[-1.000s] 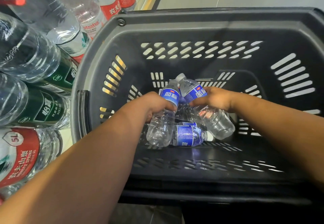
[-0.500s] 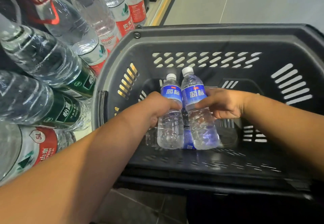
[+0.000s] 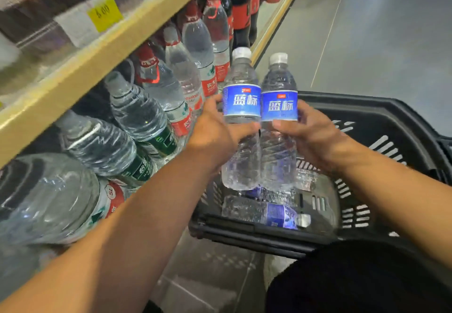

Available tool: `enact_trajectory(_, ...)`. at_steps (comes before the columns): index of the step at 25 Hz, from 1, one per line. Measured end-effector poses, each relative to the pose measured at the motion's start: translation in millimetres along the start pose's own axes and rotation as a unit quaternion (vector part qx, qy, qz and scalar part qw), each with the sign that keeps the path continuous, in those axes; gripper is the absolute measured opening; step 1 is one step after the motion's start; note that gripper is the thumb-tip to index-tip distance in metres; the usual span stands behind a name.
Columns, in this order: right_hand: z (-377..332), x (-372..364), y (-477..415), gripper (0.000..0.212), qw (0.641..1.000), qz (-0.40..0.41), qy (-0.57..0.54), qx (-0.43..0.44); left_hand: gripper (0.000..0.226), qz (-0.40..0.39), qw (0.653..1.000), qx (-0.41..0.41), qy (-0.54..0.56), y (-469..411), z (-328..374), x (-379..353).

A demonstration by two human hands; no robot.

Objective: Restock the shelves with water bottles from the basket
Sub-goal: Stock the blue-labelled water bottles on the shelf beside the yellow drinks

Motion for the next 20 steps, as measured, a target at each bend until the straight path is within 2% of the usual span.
enact_trajectory(4,-55.6,-46.8,2.6,0.089,0.997,-0.032,0.016,0.065,0.065,0.025,0.995,-0.083,0.044,42.4,45.6,43.2)
enact_trajectory(9,-106.0,-126.9,13.2,0.073,0.986,-0.125,0.042,0.102,0.068,0.104,0.983,-0.15,0.03,103.9,78.0,117.4)
enact_trajectory(13,-126.3,-206.5,29.1,0.079,0.966,-0.217,0.076,0.116,0.067,0.192,0.968,-0.159,0.041,156.7,83.0,179.8)
enact_trajectory(20,-137.9,-320.5,55.1,0.085,0.945,-0.301,0.014,0.125,0.076,0.316,0.935,-0.16,0.019,244.0,75.5,271.9)
Point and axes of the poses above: each hand's wrist, its own y-axis away from the middle knuckle, its own x-axis out of the back of the hand, z = x × y, the point moved 4 cm from there along -y, towards the middle knuckle, and after that the axes turned 8 degrees about x, right-handed, at the moved point
